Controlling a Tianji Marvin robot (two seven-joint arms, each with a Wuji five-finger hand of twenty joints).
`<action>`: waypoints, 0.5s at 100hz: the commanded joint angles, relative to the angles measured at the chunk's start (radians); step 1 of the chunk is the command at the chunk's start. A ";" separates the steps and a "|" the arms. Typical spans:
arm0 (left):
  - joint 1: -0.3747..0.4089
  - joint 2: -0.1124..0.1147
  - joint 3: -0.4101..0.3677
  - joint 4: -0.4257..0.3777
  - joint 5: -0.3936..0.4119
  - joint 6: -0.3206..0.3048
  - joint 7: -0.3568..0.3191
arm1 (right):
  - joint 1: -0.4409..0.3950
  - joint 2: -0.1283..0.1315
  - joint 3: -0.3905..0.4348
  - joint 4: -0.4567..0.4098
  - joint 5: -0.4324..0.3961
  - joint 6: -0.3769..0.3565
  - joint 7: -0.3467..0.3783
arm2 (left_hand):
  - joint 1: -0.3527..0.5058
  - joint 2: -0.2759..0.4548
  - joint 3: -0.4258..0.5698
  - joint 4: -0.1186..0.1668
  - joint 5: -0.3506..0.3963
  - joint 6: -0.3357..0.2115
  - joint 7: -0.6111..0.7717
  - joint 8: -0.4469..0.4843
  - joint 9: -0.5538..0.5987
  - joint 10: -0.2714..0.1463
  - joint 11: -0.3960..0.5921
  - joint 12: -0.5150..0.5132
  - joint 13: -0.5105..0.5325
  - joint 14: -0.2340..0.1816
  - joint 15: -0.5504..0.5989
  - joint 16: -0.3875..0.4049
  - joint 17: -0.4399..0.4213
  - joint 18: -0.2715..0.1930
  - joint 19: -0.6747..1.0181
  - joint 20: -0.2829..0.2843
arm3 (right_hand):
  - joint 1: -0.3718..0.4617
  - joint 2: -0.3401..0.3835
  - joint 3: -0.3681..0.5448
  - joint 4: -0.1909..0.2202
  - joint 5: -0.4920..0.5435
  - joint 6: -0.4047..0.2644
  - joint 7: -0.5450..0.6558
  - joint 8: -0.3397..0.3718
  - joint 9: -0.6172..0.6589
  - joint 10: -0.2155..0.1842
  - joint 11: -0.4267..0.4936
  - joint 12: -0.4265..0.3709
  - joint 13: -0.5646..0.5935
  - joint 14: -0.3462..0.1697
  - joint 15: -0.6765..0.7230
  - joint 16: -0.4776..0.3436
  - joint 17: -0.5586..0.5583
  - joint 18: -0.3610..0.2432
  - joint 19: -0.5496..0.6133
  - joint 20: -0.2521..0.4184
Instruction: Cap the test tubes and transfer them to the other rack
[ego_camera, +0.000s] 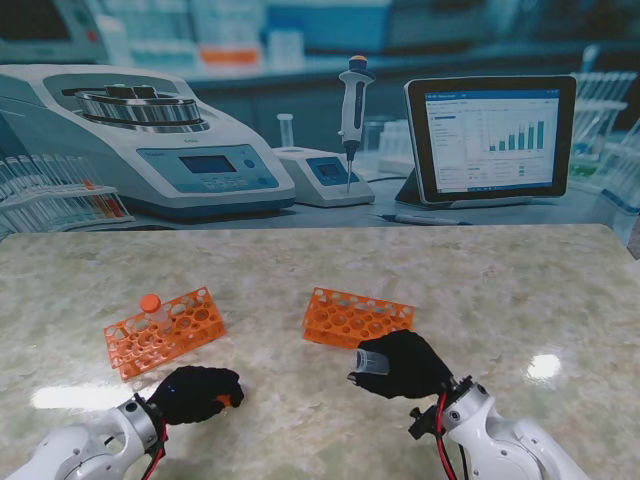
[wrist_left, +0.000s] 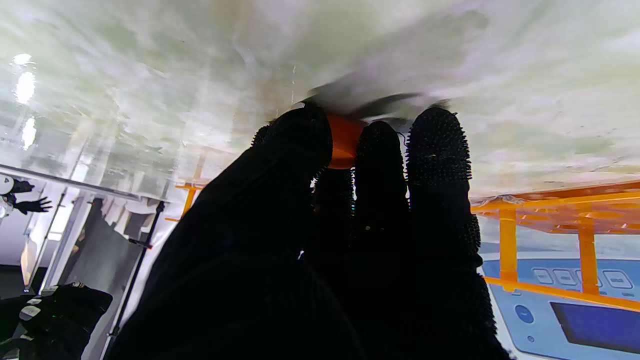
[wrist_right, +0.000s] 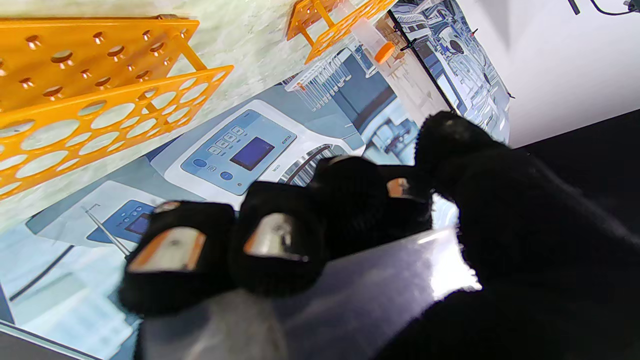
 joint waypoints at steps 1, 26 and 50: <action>0.011 -0.002 0.013 0.048 0.012 0.003 -0.012 | -0.010 -0.001 0.000 -0.005 0.004 0.000 0.003 | 0.087 -0.045 0.057 0.027 0.061 0.027 0.046 -0.012 0.031 0.006 0.033 -0.007 0.021 -0.007 -0.030 -0.002 -0.003 -0.024 -0.052 -0.060 | 0.033 0.008 -0.002 -0.014 0.072 0.045 0.068 0.042 0.043 0.002 0.015 0.022 0.012 -0.109 0.220 0.072 0.063 -0.045 0.314 0.057; -0.008 -0.004 0.026 0.063 0.009 -0.009 0.016 | -0.008 -0.001 -0.001 -0.004 0.008 0.000 0.006 | 0.093 -0.047 0.078 0.018 0.066 0.034 0.039 -0.013 0.019 0.007 0.037 -0.022 0.017 -0.006 -0.043 0.009 -0.016 -0.016 -0.054 -0.061 | 0.032 0.008 -0.003 -0.014 0.072 0.045 0.067 0.043 0.044 0.002 0.014 0.023 0.012 -0.109 0.220 0.072 0.063 -0.045 0.314 0.057; -0.019 -0.007 0.030 0.070 0.010 -0.019 0.044 | -0.005 -0.001 -0.004 -0.001 0.012 0.001 0.009 | 0.102 -0.047 0.092 0.008 0.072 0.038 0.030 -0.015 0.008 0.007 0.041 -0.043 0.012 -0.007 -0.058 0.021 -0.029 -0.010 -0.058 -0.062 | 0.031 0.009 -0.004 -0.014 0.072 0.043 0.066 0.044 0.043 0.002 0.013 0.024 0.012 -0.109 0.220 0.072 0.063 -0.045 0.312 0.057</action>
